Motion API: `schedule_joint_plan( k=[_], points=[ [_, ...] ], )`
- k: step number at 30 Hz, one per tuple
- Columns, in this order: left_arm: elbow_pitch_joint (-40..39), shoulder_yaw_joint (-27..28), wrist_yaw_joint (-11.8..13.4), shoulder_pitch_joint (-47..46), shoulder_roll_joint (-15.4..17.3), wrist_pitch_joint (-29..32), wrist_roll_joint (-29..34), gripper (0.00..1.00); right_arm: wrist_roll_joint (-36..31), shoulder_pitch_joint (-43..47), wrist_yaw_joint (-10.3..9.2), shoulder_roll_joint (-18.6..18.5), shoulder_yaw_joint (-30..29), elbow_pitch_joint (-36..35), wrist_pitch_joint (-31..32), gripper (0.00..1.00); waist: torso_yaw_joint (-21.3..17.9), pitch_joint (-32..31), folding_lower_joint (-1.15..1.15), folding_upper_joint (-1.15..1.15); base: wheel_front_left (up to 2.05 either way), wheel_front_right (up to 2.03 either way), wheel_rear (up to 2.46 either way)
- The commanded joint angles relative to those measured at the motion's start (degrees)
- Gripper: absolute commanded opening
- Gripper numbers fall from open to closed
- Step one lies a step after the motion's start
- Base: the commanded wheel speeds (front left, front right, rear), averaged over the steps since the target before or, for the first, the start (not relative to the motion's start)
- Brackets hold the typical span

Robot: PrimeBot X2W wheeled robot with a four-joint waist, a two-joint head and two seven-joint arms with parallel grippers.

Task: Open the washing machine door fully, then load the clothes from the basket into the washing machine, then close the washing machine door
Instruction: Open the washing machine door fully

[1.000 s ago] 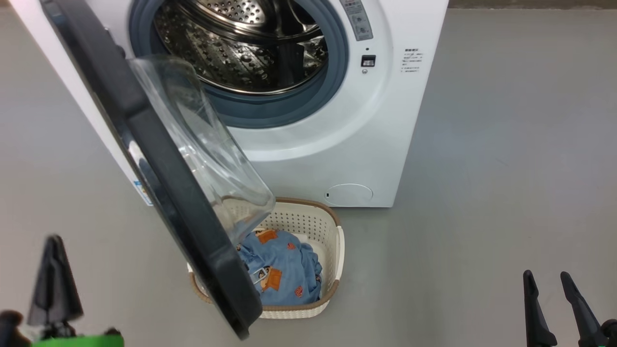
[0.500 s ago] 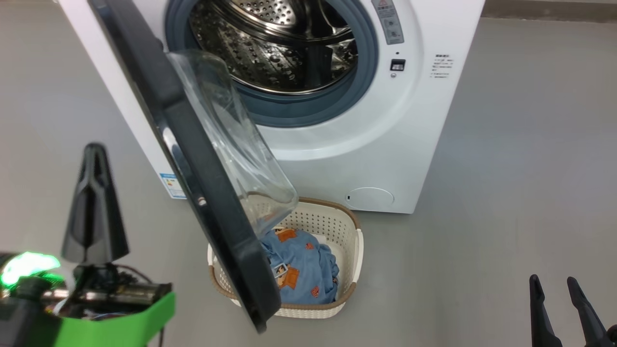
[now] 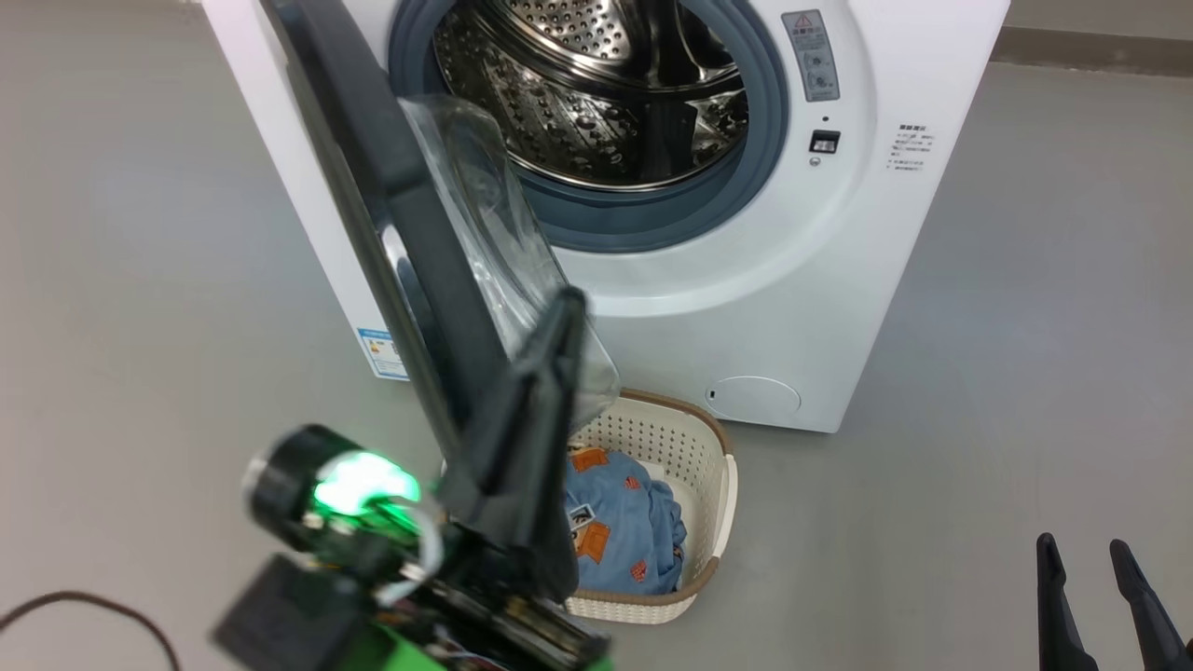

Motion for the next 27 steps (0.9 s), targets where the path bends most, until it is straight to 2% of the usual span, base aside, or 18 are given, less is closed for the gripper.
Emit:
schedule_joint_plan(
  k=[1, 4, 9, 21, 27],
  points=[
    [-0.56, 0.03, 0.91, -1.51, 0.51, 0.62, -1.02, 0.00, 0.59, -0.26, 0.09, -0.81, 1.37, -1.13, -0.69, 1.00, 0.35, -0.25, 0.00, 0.00, 0.00, 0.00, 0.00],
    [1.56, -3.53, 2.72, -0.19, 0.51, 1.48, -3.04, 0.00, 0.85, -0.16, 0.09, -0.81, 1.41, -0.96, -0.69, 1.00, 0.78, -0.40, 0.00, 0.00, 0.00, 0.00, 0.00],
    [5.04, -7.12, 4.31, 1.85, 0.51, 2.41, -5.42, 0.00, 1.10, -0.23, 0.09, -0.80, 1.23, -0.79, -0.69, 1.00, 1.54, 0.01, 0.00, 0.00, 0.00, 0.00, 0.00],
    [8.57, -11.72, 4.97, 4.46, 0.51, 4.63, -10.00, 0.00, 0.64, -1.38, 0.09, -0.80, 0.69, -0.30, -0.69, 1.00, 4.60, 2.08, 0.00, 0.00, 0.00, 0.00, 0.00],
    [11.62, -11.54, 5.21, 5.56, 0.51, 5.20, -13.07, 0.00, 0.28, -1.92, 0.09, -0.80, 0.92, -0.04, -0.69, 1.00, 5.32, 2.45, 0.00, 0.00, 0.00, 0.00, 0.00]
  ],
)
